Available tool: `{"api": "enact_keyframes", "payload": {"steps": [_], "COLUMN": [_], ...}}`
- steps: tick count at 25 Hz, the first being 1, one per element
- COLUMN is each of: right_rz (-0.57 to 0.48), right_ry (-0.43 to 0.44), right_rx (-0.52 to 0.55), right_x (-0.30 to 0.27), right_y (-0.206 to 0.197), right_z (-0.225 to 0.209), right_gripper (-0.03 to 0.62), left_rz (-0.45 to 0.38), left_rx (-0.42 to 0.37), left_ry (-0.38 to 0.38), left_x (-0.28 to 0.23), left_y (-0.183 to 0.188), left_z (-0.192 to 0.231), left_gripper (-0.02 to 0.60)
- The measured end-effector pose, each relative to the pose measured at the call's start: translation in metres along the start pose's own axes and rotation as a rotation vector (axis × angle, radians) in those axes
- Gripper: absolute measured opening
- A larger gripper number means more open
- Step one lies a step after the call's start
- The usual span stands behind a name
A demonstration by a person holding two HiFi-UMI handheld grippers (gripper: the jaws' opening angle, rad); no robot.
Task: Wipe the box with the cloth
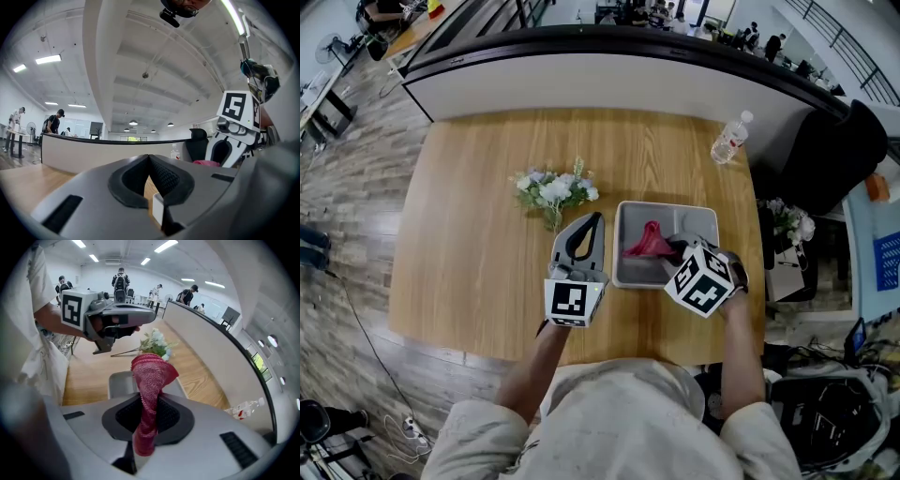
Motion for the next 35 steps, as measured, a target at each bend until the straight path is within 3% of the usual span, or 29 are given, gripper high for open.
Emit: {"api": "enact_keyframes", "payload": {"steps": [4, 15, 20, 28, 35], "right_rz": [-0.057, -0.148, -0.1, -0.012, -0.012], "right_ry": [-0.119, -0.317, -0.292, -0.14, -0.133], "right_rx": [0.042, 0.107, 0.114, 0.085, 0.088], "right_x": [-0.007, -0.041, -0.07, -0.118, -0.118], "right_y": [0.021, 0.065, 0.068, 0.057, 0.058], "right_z": [-0.024, -0.07, -0.074, -0.053, -0.053], "right_gripper": [0.067, 0.067, 0.067, 0.067, 0.067], "left_rz": [0.009, 0.036, 0.045, 0.066, 0.066], "left_rx": [-0.011, -0.013, -0.019, -0.021, -0.017], "left_ry": [0.023, 0.098, 0.11, 0.115, 0.125], "left_x": [0.005, 0.025, 0.029, 0.033, 0.032], "left_y": [-0.001, -0.006, -0.005, -0.008, -0.01], "left_z": [0.005, 0.026, 0.031, 0.034, 0.035], "left_gripper": [0.014, 0.014, 0.014, 0.014, 0.014]}}
Point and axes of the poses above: the fingertips, and each gripper's own axes: x backward along the fingers, z to its left, y out of its top, the point moved 9 cm from there along x, backward along the fingers, and after that the axes turned 5 degrees about x, right-handed, at the moved point
